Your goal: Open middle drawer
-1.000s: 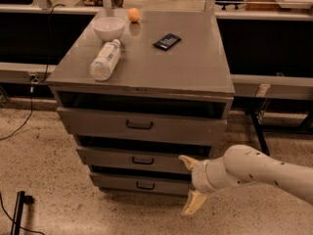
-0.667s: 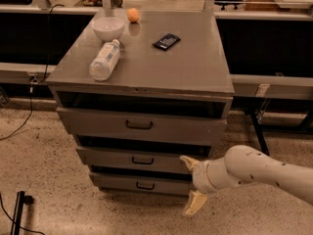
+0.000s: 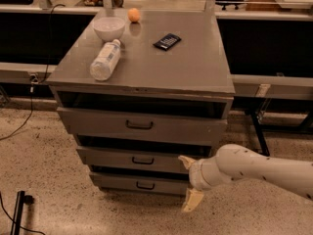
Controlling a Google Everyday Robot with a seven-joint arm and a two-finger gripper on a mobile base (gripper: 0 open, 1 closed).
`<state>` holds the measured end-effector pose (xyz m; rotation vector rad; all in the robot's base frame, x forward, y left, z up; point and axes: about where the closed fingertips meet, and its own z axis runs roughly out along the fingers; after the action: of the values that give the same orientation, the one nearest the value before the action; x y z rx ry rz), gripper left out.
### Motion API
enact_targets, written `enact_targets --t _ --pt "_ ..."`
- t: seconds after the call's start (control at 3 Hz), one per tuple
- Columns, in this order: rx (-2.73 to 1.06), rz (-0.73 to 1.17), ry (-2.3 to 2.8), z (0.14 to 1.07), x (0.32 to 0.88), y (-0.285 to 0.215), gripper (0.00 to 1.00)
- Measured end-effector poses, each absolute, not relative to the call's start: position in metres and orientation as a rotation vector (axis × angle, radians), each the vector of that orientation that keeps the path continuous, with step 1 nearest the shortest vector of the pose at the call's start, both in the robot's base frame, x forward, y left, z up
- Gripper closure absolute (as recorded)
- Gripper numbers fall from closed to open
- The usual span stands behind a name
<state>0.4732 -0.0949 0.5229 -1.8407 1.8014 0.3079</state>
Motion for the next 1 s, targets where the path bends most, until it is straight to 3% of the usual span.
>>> enact_targets --t 1.0 --pt "-1.847 0.315 1.73 0.466 0.527 -0.095 0.0"
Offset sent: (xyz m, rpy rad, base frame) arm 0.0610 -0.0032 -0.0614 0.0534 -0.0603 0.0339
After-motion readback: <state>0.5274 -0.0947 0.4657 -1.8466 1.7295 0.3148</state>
